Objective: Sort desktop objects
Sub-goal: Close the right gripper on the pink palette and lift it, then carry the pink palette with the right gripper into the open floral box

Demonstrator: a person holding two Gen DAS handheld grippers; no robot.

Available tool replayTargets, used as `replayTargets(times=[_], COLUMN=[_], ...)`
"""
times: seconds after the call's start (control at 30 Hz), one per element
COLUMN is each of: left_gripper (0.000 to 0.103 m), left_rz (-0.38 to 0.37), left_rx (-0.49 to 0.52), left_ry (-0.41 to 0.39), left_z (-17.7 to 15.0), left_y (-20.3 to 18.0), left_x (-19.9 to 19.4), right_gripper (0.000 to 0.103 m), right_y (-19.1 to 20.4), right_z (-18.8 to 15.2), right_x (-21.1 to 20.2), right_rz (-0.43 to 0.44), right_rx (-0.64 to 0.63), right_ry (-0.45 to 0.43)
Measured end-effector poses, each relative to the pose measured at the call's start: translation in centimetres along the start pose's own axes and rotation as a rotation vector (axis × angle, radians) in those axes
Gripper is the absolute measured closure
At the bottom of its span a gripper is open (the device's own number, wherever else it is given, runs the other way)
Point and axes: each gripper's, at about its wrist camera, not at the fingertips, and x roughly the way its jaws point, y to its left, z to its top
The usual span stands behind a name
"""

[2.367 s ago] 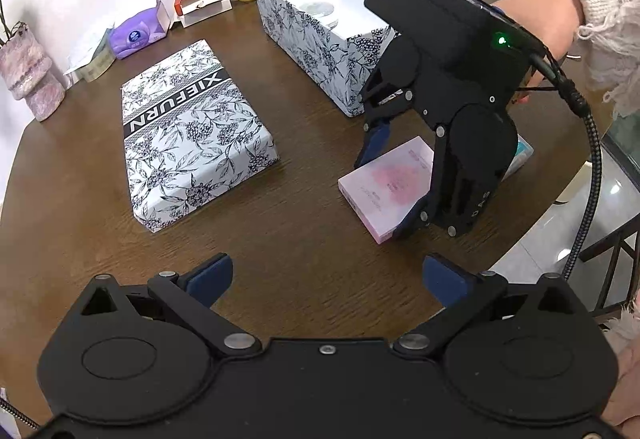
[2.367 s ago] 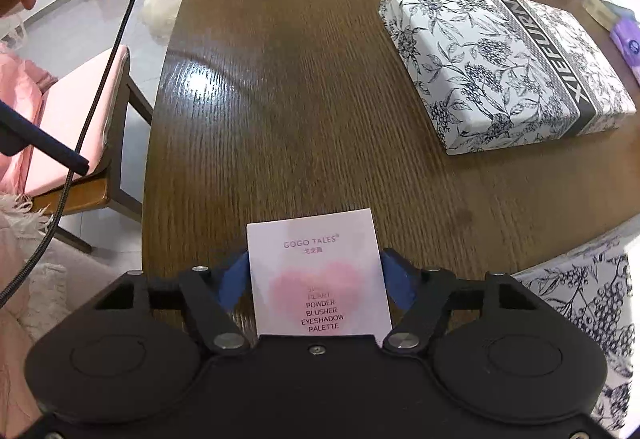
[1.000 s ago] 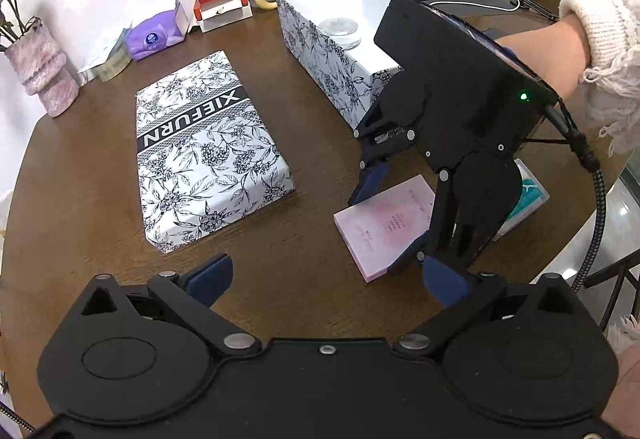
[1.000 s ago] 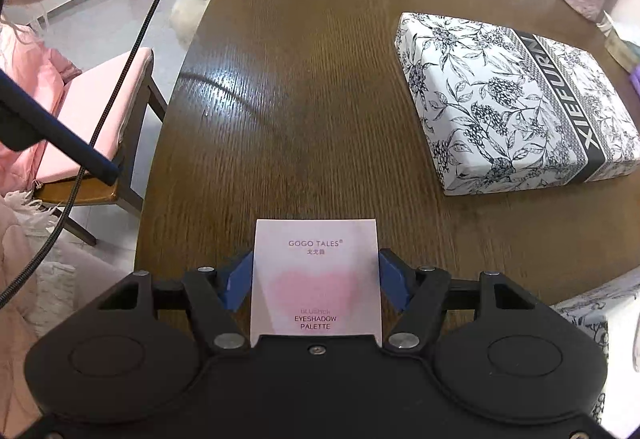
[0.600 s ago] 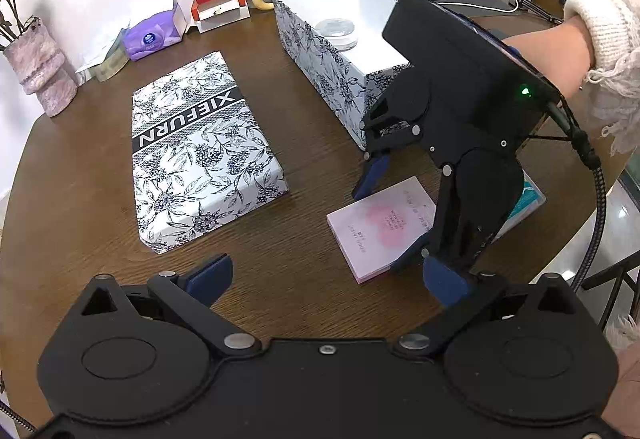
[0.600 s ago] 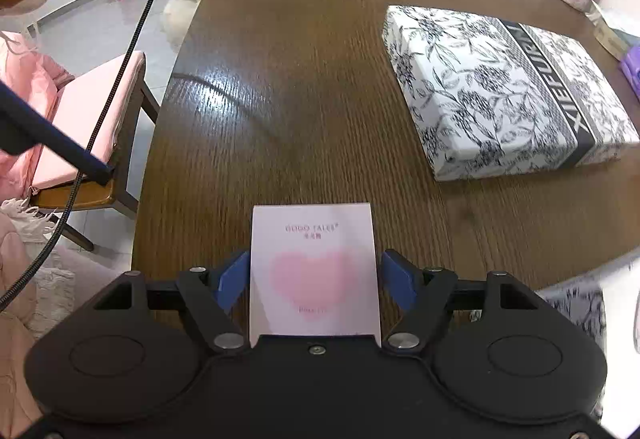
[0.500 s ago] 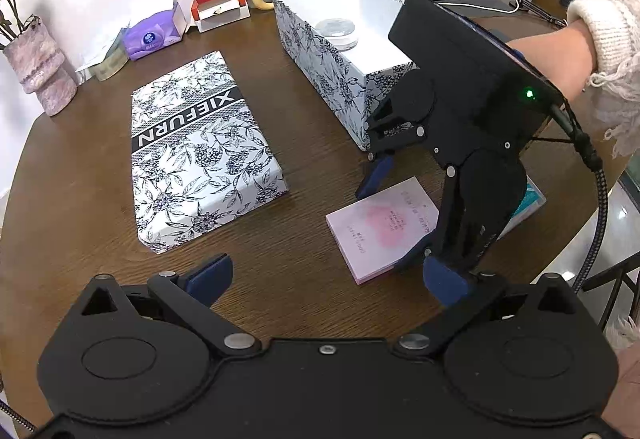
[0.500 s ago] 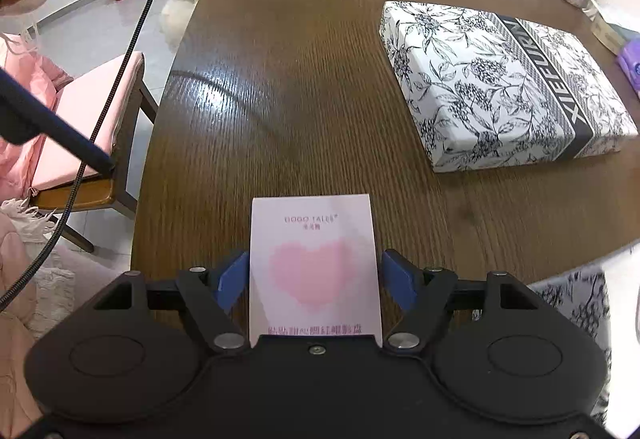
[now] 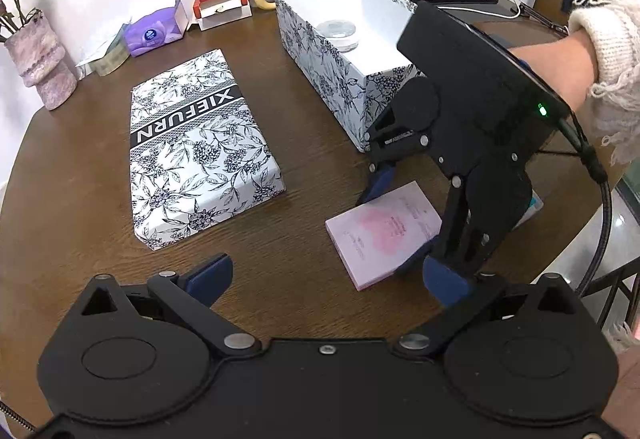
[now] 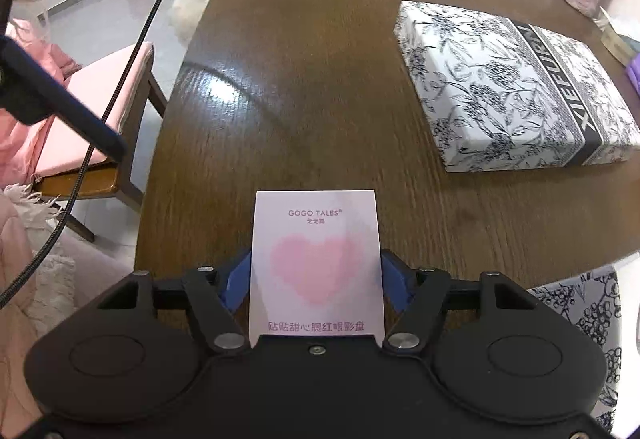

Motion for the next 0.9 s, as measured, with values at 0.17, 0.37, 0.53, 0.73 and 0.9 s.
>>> replayTargets(times=[0.17, 0.37, 0.53, 0.73, 0.9], left_gripper=[0.000, 0.000, 0.000, 0.000, 0.000], left_rz=[-0.002, 0.001, 0.004, -0.004, -0.011], left_rx=[0.005, 0.016, 0.026, 0.030, 0.044], left_ry=[-0.006, -0.036, -0.059, -0.072, -0.074], left_z=[0.2, 1.2, 2.4, 4.2, 5.8], left_y=[-0.1, -0.2, -0.3, -0.2, -0.4], left_x=[-0.5, -1.9, -3.1, -3.5, -2.8], right_gripper=[0.034, 0.034, 0.034, 0.034, 0.034], right_y=[0.2, 0.1, 0.0, -1.8, -4.8], right_z=[0.6, 1.7, 2.6, 2.8, 1.4], right_x=[-1.3, -4.5, -8.4, -12.7, -15.8], right_rz=[-0.019, -0.036, -0.091, -0.142, -0.160], right_rx=[-0.021, -0.020, -0.044, -0.028, 0.050], right_ry=[-0.013, -0.043, -0.097, -0.106, -0.122])
